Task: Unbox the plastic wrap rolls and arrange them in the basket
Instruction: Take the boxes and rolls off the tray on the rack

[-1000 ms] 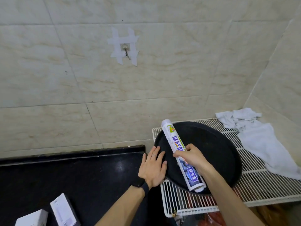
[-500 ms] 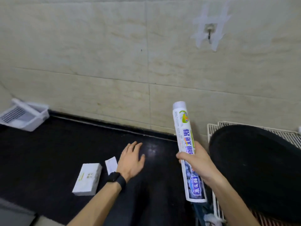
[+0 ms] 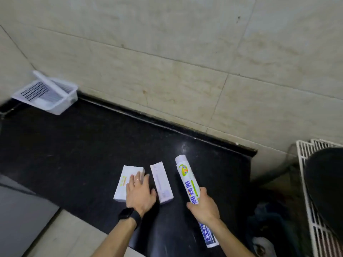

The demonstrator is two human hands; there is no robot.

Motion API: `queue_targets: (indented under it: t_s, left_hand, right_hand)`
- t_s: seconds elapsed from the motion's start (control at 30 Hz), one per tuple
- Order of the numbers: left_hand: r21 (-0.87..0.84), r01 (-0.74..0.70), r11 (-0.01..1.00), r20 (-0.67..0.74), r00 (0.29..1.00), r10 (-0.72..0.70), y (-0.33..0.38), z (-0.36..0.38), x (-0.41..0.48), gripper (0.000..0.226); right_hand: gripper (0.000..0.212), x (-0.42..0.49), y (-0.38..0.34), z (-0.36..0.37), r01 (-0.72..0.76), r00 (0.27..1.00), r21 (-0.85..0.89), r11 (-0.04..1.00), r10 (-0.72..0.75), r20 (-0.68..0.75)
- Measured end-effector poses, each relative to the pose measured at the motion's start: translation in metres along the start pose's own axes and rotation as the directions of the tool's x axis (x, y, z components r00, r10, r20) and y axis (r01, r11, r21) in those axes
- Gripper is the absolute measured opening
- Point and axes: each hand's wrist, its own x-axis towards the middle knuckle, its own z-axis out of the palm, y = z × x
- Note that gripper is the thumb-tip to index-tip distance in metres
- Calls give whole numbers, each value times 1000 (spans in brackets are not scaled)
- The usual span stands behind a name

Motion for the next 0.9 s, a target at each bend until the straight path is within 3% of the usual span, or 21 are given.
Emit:
queue_targets:
  t_s: [0.23,0.47,0.67,0.73,0.83,0.9]
  left_hand:
    - [42,138,990,50,989,-140,-45,6,26,83]
    - [24,77,997,15,997,-77,-66,19,29,86]
    - [94,50,994,0,999,-50,-67,29,27,89]
    - [104,48,993,11,999,-49,-69,30,28,90]
    - [100,46,994,-6,999,-46,-70,32,29,92]
    - [105,49,993,-23,999,-46,-71,34,29,93]
  right_hand:
    - [52,31,-4,56,-19,994,-165,986,1,-107]
    - [60,40,0,68,-82,987,-307,948,34,-157]
    - [95,43,-4,56,-106,993,-277,955,89,-74]
    - [90,40,-13,53,-57,990,-230,972,25,-139]
    - [75,33,-33,59,131,949,-160,978,-170,-264]
    - [74,30,-50,68,234,928,-131,963,-261,-265]
